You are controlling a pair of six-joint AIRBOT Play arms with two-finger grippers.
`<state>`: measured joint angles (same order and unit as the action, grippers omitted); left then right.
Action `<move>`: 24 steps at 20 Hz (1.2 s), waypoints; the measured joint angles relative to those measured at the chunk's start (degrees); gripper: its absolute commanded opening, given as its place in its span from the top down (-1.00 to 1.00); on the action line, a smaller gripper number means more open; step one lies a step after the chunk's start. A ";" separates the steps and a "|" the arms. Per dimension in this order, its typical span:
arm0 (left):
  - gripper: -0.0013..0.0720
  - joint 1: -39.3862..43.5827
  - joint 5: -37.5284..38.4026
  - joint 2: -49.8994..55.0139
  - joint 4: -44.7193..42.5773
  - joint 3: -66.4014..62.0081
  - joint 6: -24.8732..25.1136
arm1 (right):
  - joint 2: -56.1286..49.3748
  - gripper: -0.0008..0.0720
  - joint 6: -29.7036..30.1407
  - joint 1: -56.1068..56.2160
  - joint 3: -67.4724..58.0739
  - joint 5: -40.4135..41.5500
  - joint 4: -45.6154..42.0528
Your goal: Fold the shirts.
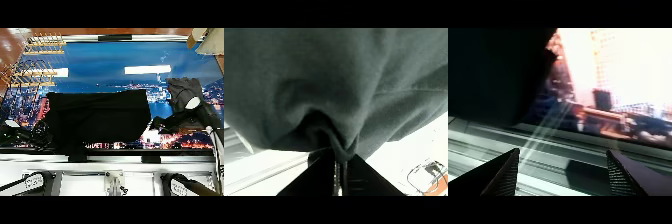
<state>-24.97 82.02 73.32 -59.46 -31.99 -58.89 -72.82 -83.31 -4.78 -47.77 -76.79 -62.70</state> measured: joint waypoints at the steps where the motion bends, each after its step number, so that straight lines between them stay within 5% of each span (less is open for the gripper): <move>1: 0.89 0.09 0.26 0.00 0.00 -0.22 0.42 | -0.20 -0.83 0.07 1.51 1.73 1.70 1.70; 5: 0.89 0.26 0.92 0.00 -0.02 -1.73 1.33 | -3.28 -0.80 0.11 6.84 5.25 7.39 7.02; 10: 0.89 0.26 1.09 0.02 0.26 -4.72 2.16 | -5.60 0.66 -1.07 10.91 6.29 16.26 11.52; 11: 0.89 0.26 1.11 0.02 0.57 -5.73 2.36 | -5.77 0.78 -1.27 11.26 6.29 17.20 12.04; 17: 0.89 0.26 1.20 0.07 2.56 -18.03 2.64 | -5.55 0.79 0.98 12.02 -2.23 15.85 9.73; 24: 0.88 3.85 -5.53 7.32 9.33 -37.64 2.38 | -12.46 0.78 -5.16 12.13 -22.91 17.97 -0.76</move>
<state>-21.12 76.49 80.64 -50.13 -69.63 -56.51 -85.27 -88.47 7.35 -70.67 -58.83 -63.46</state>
